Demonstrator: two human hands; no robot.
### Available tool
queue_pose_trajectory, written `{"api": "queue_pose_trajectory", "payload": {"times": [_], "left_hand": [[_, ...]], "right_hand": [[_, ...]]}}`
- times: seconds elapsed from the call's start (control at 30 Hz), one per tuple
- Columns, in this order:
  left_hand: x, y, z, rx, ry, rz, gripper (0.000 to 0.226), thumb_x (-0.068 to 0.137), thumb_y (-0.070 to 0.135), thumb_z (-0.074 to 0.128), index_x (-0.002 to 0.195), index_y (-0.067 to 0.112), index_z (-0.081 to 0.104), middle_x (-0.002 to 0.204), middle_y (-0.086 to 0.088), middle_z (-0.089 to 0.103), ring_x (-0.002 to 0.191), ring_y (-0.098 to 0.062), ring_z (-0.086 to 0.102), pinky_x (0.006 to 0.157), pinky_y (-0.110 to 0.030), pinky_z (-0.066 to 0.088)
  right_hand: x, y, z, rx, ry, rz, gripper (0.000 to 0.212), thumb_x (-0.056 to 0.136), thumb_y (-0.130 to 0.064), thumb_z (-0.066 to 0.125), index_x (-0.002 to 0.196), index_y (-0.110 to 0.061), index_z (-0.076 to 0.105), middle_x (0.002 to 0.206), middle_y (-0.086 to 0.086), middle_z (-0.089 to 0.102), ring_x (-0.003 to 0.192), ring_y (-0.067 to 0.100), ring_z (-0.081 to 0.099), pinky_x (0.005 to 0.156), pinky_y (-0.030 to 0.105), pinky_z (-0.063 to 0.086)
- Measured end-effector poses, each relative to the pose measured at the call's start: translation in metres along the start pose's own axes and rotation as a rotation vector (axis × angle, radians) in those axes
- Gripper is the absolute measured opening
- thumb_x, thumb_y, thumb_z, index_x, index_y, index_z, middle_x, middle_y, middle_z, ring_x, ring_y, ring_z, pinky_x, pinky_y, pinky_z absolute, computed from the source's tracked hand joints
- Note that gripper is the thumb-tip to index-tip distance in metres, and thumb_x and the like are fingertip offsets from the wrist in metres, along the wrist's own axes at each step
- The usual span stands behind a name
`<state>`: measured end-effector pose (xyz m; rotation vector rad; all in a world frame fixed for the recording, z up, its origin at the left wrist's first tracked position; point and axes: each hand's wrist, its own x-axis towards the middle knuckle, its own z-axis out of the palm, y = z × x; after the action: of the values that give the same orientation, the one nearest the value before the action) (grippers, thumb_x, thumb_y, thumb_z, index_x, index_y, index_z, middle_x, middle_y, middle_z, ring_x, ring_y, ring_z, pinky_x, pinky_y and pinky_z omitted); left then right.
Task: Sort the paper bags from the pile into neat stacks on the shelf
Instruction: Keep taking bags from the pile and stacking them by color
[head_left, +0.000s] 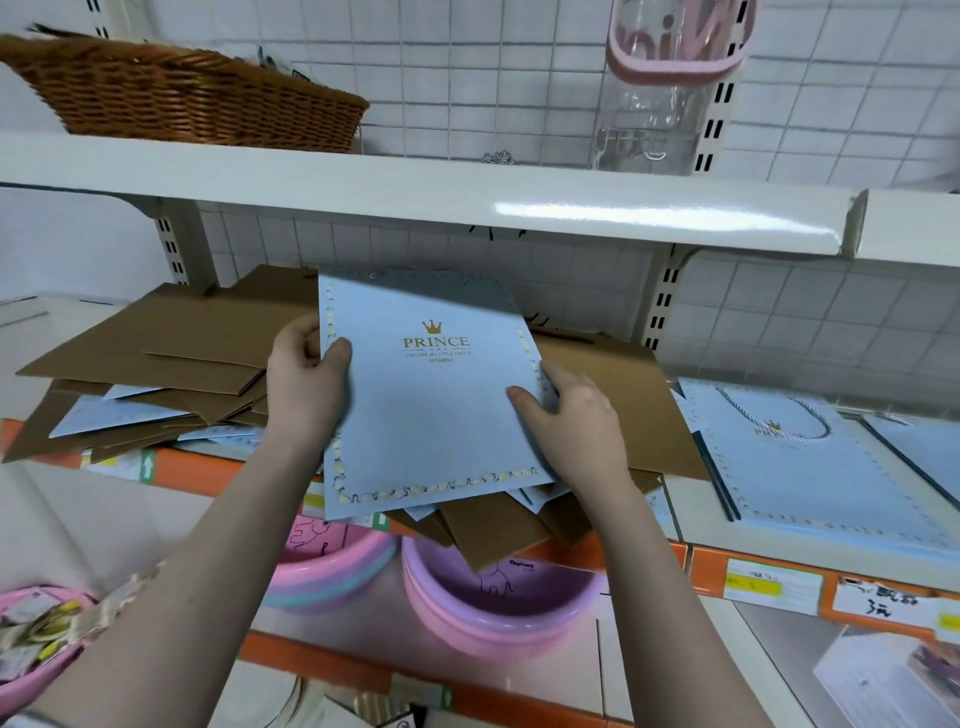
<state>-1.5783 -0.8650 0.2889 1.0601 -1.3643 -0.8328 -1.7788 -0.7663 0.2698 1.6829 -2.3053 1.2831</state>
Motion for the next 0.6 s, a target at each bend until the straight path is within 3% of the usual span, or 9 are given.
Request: {"api": "queue_pose_trajectory", "payload": {"times": [0.2,0.33,0.5,0.6], "left_hand": [[-0.030,0.006,0.012,-0.025,-0.033,0.037,0.032,0.084,0.017,0.054,0.115,0.013,0.061,0.098,-0.011,0.066,0.078,-0.015,0.054,0.067,-0.026,0.041],[-0.054,0.011,0.026,0.040,-0.048,0.035,0.025,0.087,0.012,0.054,0.111,0.017,0.059,0.088,0.006,0.061,0.074,-0.009,0.054,0.061,-0.019,0.040],[-0.081,0.024,0.050,0.096,-0.154,0.066,0.023,0.087,0.011,0.052,0.106,0.021,0.059,0.081,0.010,0.062,0.078,-0.021,0.058,0.065,-0.032,0.042],[-0.093,0.030,0.073,0.182,-0.225,0.156,0.013,0.085,0.011,0.053,0.095,0.017,0.058,0.093,-0.002,0.065,0.085,-0.025,0.058,0.065,-0.035,0.041]], "right_hand": [[-0.042,0.006,-0.024,-0.082,0.094,0.104,0.041,0.089,-0.042,0.055,0.121,-0.017,0.056,0.106,0.008,0.055,0.098,0.031,0.055,0.068,0.030,0.034],[-0.065,0.018,-0.040,-0.134,0.127,0.166,0.035,0.088,-0.042,0.056,0.106,-0.012,0.057,0.095,0.009,0.053,0.092,0.033,0.053,0.065,0.031,0.033],[-0.086,0.038,-0.065,-0.159,0.166,0.235,0.032,0.087,-0.040,0.055,0.106,-0.014,0.055,0.093,0.008,0.052,0.090,0.033,0.053,0.066,0.033,0.036],[-0.092,0.056,-0.083,-0.142,0.167,0.303,0.028,0.087,-0.040,0.054,0.101,-0.016,0.056,0.090,0.007,0.051,0.083,0.030,0.051,0.065,0.031,0.035]]}}
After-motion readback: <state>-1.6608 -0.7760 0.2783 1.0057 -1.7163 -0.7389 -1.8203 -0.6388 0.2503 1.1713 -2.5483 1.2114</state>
